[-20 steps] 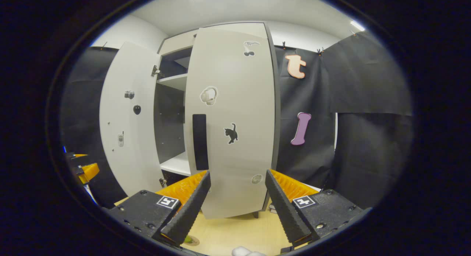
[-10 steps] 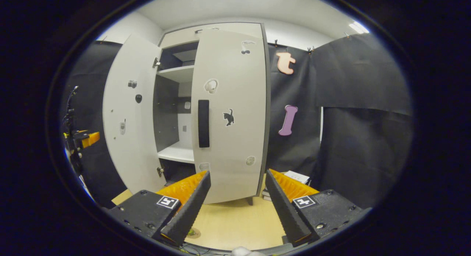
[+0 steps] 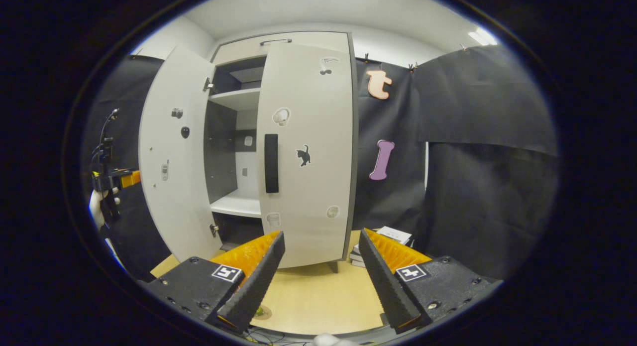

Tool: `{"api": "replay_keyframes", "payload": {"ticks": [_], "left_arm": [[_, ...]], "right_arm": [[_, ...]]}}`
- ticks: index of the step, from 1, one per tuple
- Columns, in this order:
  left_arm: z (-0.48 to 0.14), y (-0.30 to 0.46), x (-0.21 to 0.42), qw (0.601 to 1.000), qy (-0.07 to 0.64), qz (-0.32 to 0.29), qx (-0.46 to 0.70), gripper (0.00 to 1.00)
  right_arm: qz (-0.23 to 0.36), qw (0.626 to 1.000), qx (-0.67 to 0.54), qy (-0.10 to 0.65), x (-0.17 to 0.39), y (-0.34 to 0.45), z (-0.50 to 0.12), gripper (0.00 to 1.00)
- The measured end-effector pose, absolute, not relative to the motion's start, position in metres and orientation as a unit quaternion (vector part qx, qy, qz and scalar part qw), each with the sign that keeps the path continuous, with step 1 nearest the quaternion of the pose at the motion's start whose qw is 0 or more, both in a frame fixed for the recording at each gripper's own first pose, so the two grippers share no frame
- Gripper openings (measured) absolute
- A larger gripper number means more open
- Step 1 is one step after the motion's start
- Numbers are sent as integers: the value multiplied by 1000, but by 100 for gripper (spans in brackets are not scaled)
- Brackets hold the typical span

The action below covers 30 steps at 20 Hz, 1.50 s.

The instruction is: Grasp the bottle in the cabinet with the left hand and place it on the coaster, then close the right door with the right hand and the left door with the left hand.

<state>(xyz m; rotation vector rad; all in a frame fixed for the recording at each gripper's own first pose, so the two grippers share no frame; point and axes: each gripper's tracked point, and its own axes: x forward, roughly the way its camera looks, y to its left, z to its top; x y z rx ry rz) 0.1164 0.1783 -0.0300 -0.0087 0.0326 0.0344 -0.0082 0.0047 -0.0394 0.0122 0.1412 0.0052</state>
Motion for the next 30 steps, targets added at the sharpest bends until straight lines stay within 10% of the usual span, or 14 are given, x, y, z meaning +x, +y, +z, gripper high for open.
{"api": "replay_keyframes", "payload": {"ticks": [7, 30], "left_arm": [[-23, 131, 111, 1000, 17, -12, 6, 79], [-17, 42, 87, 999, 33, -31, -5, 97]], "right_arm": [[36, 997, 3, 73, 11, 12, -39, 99], [22, 999, 9, 41, 25, 2, -11, 98]]}}
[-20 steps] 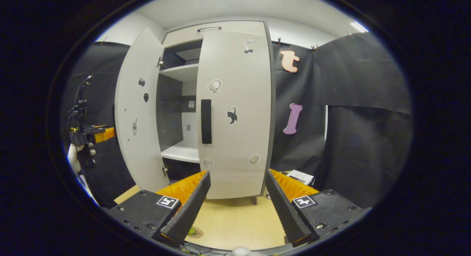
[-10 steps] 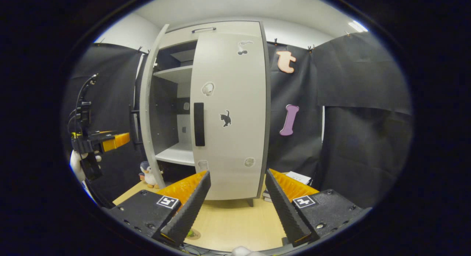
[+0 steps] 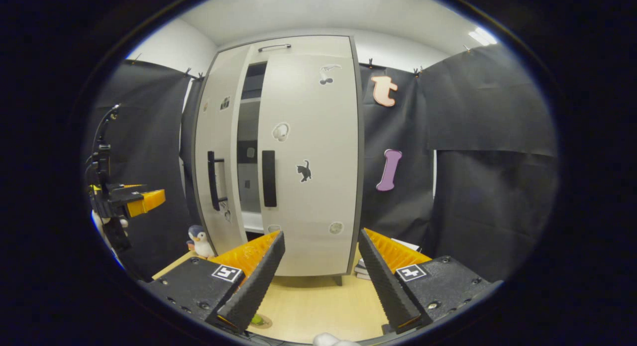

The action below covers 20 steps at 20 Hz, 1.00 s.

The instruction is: Grasp the bottle in the cabinet with the left hand and place it on the coaster, then close the right door with the right hand and the left door with the left hand.

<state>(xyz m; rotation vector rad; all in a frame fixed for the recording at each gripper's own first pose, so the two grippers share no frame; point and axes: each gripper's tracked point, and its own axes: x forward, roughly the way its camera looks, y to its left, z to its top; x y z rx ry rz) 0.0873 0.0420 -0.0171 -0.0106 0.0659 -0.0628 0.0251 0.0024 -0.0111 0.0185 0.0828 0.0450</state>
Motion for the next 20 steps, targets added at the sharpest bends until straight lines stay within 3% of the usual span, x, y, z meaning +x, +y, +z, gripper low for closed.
{"api": "replay_keyframes", "payload": {"ticks": [12, 20], "left_arm": [[6, 24, 33, 999, 18, -48, 3, 97], [-25, 48, -7, 999, 48, -11, 11, 97]], "right_arm": [[6, 1000, 14, 9, 10, -2, 10, 98], [-9, 1000, 0, -4, -3, -6, 14, 98]]}}
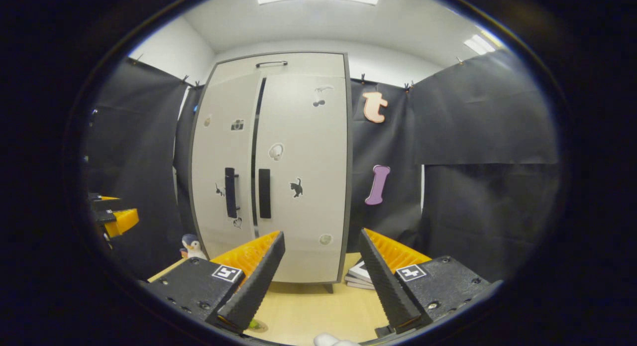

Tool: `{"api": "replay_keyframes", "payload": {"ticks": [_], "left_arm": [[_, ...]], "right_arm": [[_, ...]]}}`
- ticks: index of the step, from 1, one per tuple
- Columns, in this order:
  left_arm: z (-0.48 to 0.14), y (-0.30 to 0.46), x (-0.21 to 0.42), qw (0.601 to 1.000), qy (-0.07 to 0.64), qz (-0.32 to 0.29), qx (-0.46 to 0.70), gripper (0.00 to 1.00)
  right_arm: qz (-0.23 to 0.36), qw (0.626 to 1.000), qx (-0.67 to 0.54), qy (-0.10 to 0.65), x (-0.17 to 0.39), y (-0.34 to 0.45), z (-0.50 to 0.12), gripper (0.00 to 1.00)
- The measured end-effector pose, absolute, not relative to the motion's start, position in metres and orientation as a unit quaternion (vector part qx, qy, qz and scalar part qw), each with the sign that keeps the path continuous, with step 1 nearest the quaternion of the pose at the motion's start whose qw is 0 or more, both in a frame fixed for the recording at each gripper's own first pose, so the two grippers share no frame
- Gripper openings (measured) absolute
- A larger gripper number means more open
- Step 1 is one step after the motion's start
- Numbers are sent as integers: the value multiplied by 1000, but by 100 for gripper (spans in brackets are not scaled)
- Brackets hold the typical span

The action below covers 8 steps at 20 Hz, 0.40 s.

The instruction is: Grasp the bottle in the cabinet with the left hand and place it on the coaster, then close the right door with the right hand and the left door with the left hand.

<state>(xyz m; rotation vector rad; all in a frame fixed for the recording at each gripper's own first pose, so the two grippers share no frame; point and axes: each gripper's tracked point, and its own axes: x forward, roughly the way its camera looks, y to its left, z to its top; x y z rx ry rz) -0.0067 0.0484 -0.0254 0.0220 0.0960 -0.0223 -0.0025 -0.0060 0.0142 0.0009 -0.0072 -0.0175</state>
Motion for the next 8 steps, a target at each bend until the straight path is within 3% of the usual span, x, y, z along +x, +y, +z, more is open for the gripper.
{"api": "replay_keyframes", "payload": {"ticks": [8], "left_arm": [[-28, 53, -24, 999, 48, -3, 17, 97]], "right_arm": [[-14, 1000, -5, -5, -14, 0, 12, 98]]}}
